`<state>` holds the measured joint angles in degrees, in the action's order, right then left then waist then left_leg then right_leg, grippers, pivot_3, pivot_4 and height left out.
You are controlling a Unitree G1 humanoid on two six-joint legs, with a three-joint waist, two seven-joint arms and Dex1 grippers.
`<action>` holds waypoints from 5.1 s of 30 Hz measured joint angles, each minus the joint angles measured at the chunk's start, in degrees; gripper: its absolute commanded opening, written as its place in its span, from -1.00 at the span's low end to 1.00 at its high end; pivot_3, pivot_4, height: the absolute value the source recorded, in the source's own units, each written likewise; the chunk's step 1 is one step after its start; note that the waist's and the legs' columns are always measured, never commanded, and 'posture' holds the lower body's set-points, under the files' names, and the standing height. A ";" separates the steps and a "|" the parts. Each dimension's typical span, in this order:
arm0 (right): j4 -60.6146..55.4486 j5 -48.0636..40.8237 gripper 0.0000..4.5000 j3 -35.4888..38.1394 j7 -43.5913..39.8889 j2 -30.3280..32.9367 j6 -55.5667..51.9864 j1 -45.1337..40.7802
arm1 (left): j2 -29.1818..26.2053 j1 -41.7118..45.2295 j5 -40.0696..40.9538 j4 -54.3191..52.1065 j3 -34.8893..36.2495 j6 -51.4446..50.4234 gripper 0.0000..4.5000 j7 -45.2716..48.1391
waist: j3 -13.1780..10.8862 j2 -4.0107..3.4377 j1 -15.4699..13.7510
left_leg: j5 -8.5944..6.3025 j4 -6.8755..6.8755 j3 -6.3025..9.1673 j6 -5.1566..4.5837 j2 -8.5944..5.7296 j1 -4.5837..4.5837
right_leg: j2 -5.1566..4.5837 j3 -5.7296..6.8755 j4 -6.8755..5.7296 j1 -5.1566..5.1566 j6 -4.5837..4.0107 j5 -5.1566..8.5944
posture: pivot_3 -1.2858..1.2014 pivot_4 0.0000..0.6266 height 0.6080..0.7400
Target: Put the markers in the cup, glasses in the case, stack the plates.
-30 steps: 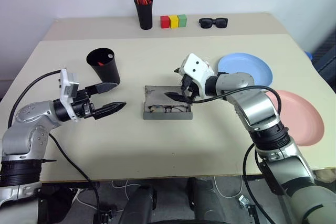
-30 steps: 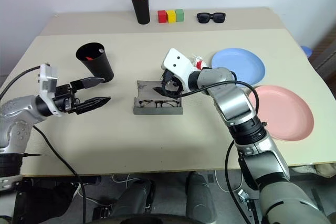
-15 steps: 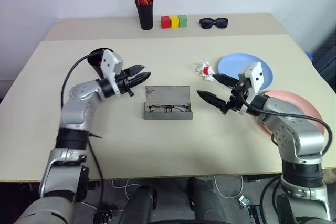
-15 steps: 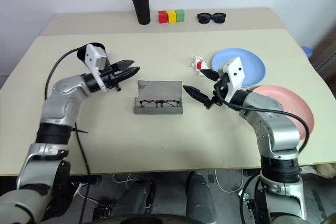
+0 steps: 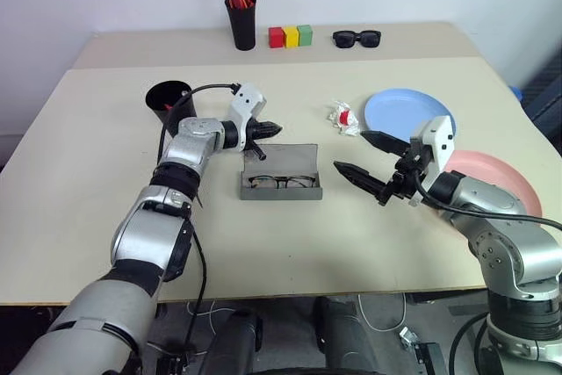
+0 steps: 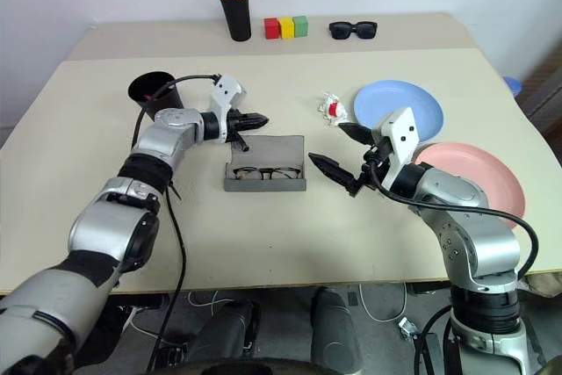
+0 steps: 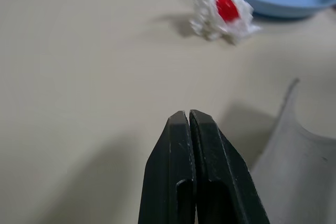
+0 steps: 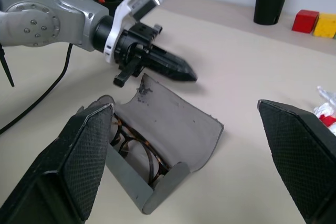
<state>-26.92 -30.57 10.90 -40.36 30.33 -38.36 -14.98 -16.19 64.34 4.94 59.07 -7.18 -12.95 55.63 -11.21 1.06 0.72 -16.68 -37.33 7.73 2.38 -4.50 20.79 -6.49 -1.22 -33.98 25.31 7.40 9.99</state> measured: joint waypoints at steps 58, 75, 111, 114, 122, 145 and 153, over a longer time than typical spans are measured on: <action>2.45 4.67 1.00 -5.66 2.79 1.17 5.19 -1.91 | -7.12 -14.50 -0.43 -28.46 -5.31 -20.34 -0.99 26.17 | 0.00 0.00 -0.02 | 0.00 -0.14 0.07 0.00 0.00 0.05 | 0.00 -0.01 -0.13 0.03 0.01 -0.02 | 0.03 -0.52 1.00; 10.54 9.97 1.00 3.90 8.09 9.42 2.44 2.47 | -9.53 -16.92 16.86 -39.23 7.00 -16.49 0.98 21.94 | 0.01 -0.02 -0.02 | 0.00 -0.18 0.05 0.00 0.01 0.07 | 0.00 -0.02 -0.13 0.03 -0.01 -0.03 | 0.03 -0.52 1.00; 19.13 14.81 -0.99 1.70 9.57 21.90 -9.83 -7.42 | -13.90 -23.60 26.39 -45.18 10.88 -13.87 1.00 23.85 | 0.01 -0.05 0.47 | -0.09 -0.48 -0.06 -0.14 0.11 -0.32 | 0.02 -0.04 -0.04 -0.49 0.03 -0.01 | 0.03 -0.52 1.00; 26.11 17.93 -0.99 -4.51 9.12 17.12 -2.00 -14.98 | -13.95 -24.43 26.84 -46.56 11.33 -13.66 1.00 22.48 | 0.00 -0.04 0.49 | -0.09 -0.45 -0.06 -0.13 0.11 -0.30 | 0.03 -0.04 -0.02 -0.48 0.03 -0.01 | 0.03 -0.52 1.00; 43.48 24.09 -0.72 -14.73 6.21 10.21 11.29 -23.62 | -15.48 -28.28 28.38 -51.65 13.08 -14.24 1.00 19.03 | -0.01 -0.06 -0.18 | -0.09 -0.45 0.00 -0.13 0.03 -0.11 | -0.02 -0.04 0.00 -0.33 0.03 -0.03 | 0.03 -0.52 1.00; 68.74 25.48 0.99 -11.76 11.82 -8.56 24.90 -38.09 | -15.09 -30.44 27.19 -53.23 13.46 -7.96 1.00 10.47 | -0.02 -0.08 0.50 | -0.07 -0.34 -0.06 -0.09 0.05 -0.18 | 0.02 -0.09 -0.05 -0.23 -0.02 -0.08 | 0.03 -0.52 1.00; 89.36 31.73 0.60 -13.71 16.63 -11.27 35.40 -44.44 | -15.43 -33.41 27.51 -56.95 13.21 -9.28 1.00 8.69 | -0.02 -0.08 1.38 | 0.04 0.11 -0.04 0.08 0.06 -0.21 | 0.03 -0.13 -0.07 -0.03 -0.08 -0.10 | 0.03 -0.52 1.00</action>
<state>62.45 1.16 -2.81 -23.73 19.06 -2.96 -59.42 -31.62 30.93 32.45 2.12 6.03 -22.23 64.32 -11.23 0.99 2.10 -16.64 -37.23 7.69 2.47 -4.44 20.58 -6.46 -1.35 -34.05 25.28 7.32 9.90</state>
